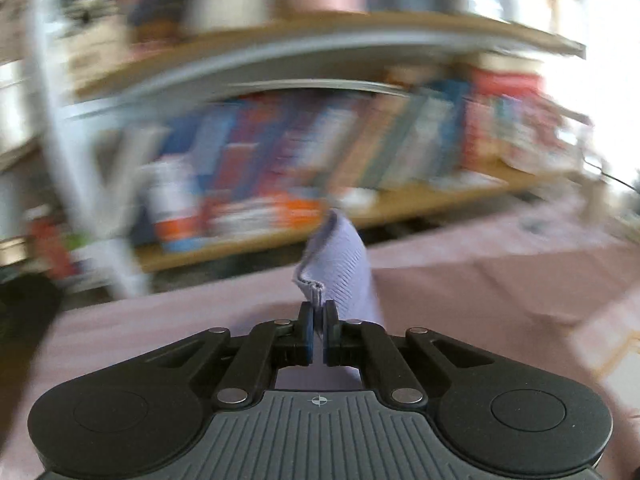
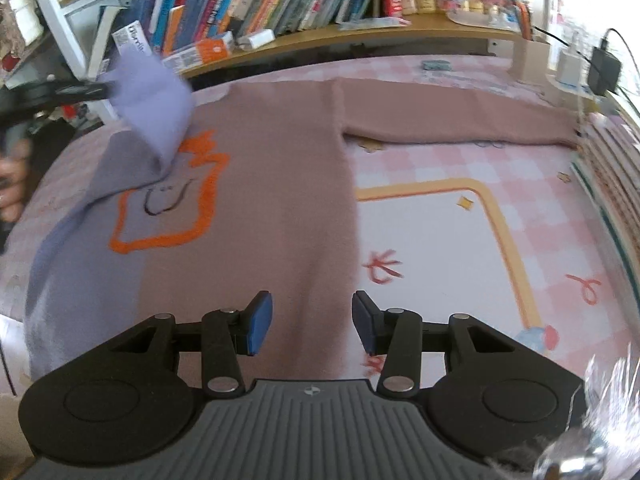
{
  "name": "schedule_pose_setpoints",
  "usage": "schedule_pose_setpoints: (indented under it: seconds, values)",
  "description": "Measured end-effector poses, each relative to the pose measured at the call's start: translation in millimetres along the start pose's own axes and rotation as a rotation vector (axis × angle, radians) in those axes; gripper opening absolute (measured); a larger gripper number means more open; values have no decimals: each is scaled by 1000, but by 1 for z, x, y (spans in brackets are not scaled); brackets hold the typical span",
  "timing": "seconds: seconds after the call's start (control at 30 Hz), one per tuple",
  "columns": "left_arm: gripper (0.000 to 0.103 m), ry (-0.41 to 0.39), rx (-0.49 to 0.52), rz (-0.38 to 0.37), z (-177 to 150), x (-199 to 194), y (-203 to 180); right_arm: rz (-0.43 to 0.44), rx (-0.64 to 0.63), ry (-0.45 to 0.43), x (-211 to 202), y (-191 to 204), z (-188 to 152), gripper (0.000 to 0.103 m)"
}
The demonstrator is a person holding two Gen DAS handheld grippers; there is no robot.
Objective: Fold clothes
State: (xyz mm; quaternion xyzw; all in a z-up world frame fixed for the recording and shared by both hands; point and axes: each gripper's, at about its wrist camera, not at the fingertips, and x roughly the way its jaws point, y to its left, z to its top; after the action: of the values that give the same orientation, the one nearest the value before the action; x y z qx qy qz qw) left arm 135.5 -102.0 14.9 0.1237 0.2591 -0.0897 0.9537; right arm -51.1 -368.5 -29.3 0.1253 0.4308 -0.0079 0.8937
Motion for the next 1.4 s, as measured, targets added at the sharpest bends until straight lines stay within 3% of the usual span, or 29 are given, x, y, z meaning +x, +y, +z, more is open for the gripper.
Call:
schedule_pose_setpoints:
  seconds: [0.2,0.37,0.53,0.67,0.73,0.93,1.03,1.13,1.3,1.4]
  values:
    - [3,52,-49,300,-35,-24,132,27,-11,16,12,28,6,42]
    - [3,93,-95,446,-58,-35,197,24,-29,33,21,49,4,42]
    - [3,119,-211,482,-78,-35,233,6,-29,49,27,61,0,42]
    - [4,151,-221,466,-91,-31,239,-2,-28,49,27,67,-1,42]
    - [13,170,-218,458,-97,-30,239,-7,-23,49,26,68,-3,42]
    - [16,215,-272,477,-117,-47,241,-20,-11,51,22,64,-6,42]
    - [16,211,-330,399,-127,-71,226,-33,-4,56,19,56,-8,42]
    - [16,221,-355,245,-140,-93,190,-49,14,58,15,44,-11,42]
    - [18,304,-397,-22,-163,-112,125,-40,13,71,9,28,-14,39]
    - [37,325,-440,-88,-168,-118,101,-26,-6,73,6,23,-16,37]
